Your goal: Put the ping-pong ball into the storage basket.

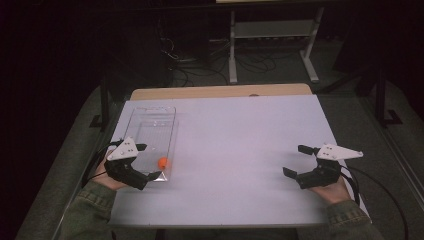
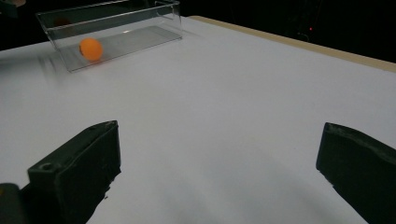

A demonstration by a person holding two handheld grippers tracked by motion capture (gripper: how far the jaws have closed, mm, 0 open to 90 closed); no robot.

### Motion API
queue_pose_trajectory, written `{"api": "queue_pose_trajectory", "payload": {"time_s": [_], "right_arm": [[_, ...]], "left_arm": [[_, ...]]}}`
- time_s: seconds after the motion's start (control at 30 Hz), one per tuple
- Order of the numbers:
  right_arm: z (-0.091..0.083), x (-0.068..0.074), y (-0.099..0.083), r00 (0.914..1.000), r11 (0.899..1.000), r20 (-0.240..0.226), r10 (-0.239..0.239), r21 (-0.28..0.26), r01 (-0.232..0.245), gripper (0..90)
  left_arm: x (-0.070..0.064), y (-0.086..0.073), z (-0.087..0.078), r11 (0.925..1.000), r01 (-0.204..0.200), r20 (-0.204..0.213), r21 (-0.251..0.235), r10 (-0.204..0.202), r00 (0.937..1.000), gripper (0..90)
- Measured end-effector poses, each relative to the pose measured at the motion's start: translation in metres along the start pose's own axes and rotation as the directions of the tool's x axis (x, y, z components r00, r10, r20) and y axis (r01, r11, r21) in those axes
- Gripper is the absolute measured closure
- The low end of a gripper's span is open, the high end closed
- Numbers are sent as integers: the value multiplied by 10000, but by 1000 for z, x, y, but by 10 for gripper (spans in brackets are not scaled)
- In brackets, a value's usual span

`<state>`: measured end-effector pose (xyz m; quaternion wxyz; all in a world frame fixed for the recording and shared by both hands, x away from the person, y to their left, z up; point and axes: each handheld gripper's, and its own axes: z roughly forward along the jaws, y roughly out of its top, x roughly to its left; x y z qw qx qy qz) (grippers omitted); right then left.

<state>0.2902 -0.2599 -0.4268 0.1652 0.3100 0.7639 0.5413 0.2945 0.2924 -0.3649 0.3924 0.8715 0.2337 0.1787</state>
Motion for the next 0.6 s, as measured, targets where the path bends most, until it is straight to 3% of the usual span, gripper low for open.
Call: {"api": "queue_pose_trajectory", "payload": {"time_s": [0.23, 0.6], "right_arm": [[0, 0, 0, 10000, 10000, 23, -22, 16, 22, 0], [1, 0, 0, 10000, 9999, 40, -76, 65, 76, 0]], "left_arm": [[3, -7, -2, 9985, 341, -319, -419, -354, 9989, 0], [3, -10, 1, 9986, 390, -438, -359, -405, 9982, 0]]}}
